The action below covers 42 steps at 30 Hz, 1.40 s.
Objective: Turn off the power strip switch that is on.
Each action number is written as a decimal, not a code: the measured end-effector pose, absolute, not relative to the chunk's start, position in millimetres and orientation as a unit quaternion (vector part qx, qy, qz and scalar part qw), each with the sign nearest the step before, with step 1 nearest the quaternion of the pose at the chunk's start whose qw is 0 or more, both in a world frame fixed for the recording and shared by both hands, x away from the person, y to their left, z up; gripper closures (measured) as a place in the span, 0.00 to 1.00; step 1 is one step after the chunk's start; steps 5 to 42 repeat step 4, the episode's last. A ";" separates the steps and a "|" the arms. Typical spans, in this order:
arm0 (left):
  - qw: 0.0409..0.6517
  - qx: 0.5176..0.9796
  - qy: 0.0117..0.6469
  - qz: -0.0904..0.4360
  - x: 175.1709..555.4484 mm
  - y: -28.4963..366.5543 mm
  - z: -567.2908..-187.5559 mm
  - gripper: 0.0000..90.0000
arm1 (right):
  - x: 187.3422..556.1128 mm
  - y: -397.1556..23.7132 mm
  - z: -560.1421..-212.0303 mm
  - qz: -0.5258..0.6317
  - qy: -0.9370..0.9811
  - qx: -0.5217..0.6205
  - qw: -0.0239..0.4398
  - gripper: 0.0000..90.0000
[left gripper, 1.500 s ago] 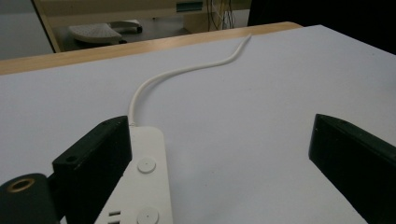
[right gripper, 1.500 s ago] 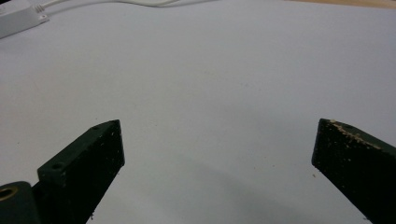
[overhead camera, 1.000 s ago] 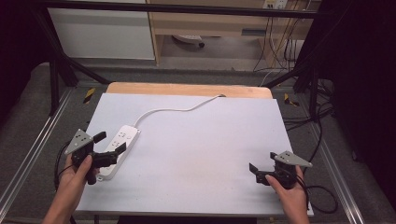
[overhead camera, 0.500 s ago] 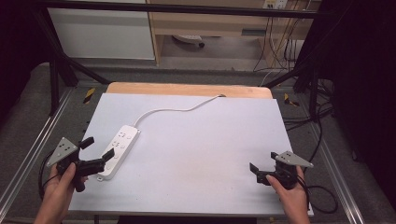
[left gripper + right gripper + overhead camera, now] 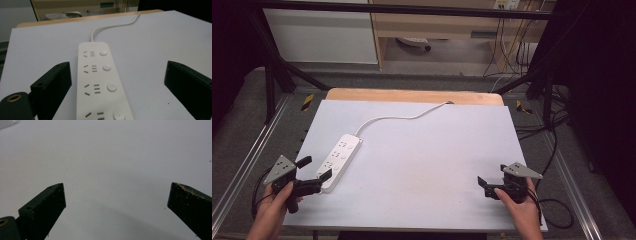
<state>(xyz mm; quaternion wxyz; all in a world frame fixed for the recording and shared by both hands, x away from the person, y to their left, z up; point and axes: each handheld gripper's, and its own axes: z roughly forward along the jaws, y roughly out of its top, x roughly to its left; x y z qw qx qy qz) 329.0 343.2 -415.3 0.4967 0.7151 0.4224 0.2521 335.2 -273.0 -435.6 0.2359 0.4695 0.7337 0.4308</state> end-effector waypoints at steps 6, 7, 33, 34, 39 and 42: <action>0.481 0.725 0.420 0.257 331.8 339.3 -419.9 0.08 | 340.2 -269.6 -443.7 0.404 0.740 0.487 0.231 0.02; 0.481 0.725 0.420 0.257 331.8 339.3 -419.9 0.08 | 340.2 -269.6 -443.7 0.404 0.740 0.487 0.231 0.02; 0.481 0.725 0.420 0.257 331.8 339.3 -419.9 0.08 | 340.2 -269.6 -443.7 0.404 0.740 0.487 0.231 0.02; 0.481 0.725 0.420 0.257 331.8 339.3 -419.9 0.08 | 340.2 -269.6 -443.7 0.404 0.740 0.487 0.231 0.02; 0.481 0.725 0.420 0.257 331.8 339.3 -419.9 0.08 | 340.2 -269.6 -443.7 0.404 0.740 0.487 0.231 0.02; 0.481 0.725 0.420 0.257 331.8 339.3 -419.9 0.08 | 340.2 -269.6 -443.7 0.404 0.740 0.487 0.231 0.02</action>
